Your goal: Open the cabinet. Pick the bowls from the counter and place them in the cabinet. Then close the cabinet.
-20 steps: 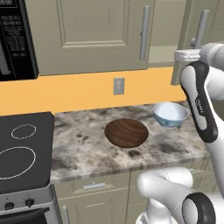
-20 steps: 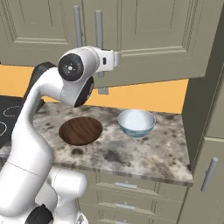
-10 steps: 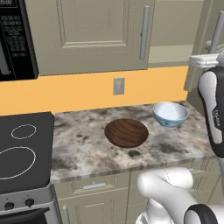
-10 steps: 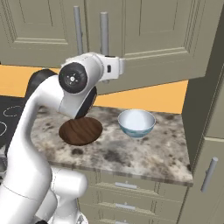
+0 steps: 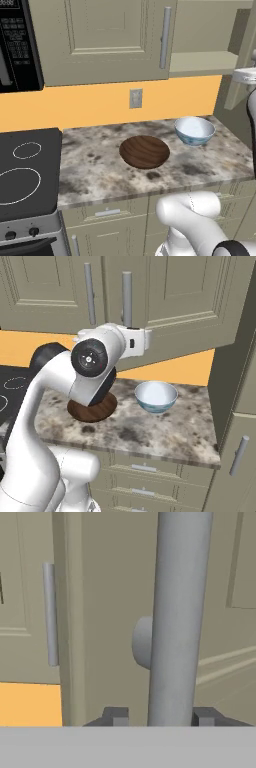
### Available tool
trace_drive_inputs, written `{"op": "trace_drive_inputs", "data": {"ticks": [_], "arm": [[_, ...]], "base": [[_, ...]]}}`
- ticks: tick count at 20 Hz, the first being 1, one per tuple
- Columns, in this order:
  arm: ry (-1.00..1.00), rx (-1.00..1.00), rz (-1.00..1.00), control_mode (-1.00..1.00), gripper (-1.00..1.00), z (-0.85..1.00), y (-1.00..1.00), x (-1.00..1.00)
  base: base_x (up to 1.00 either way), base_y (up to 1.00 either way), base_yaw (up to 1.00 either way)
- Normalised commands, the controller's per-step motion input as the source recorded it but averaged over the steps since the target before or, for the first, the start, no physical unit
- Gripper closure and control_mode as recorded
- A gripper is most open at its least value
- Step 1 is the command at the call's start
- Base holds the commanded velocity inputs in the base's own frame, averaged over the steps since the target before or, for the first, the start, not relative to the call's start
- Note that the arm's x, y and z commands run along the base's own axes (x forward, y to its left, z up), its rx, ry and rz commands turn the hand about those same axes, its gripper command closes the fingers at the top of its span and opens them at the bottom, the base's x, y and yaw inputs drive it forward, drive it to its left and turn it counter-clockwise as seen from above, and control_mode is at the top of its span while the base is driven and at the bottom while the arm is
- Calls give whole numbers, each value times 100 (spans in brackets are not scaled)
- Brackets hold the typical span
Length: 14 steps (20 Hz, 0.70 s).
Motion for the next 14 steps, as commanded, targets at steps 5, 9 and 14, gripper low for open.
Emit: {"op": "trace_drive_inputs", "data": {"ticks": [5,9,14], "arm": [[0,0,0,-100,-100,0,0,-35],[0,0,0,-100,-100,0,0,-2],[0,0,0,-100,-100,-1,0,0]], "base": [[0,0,0],[0,0,0],[0,0,0]]}}
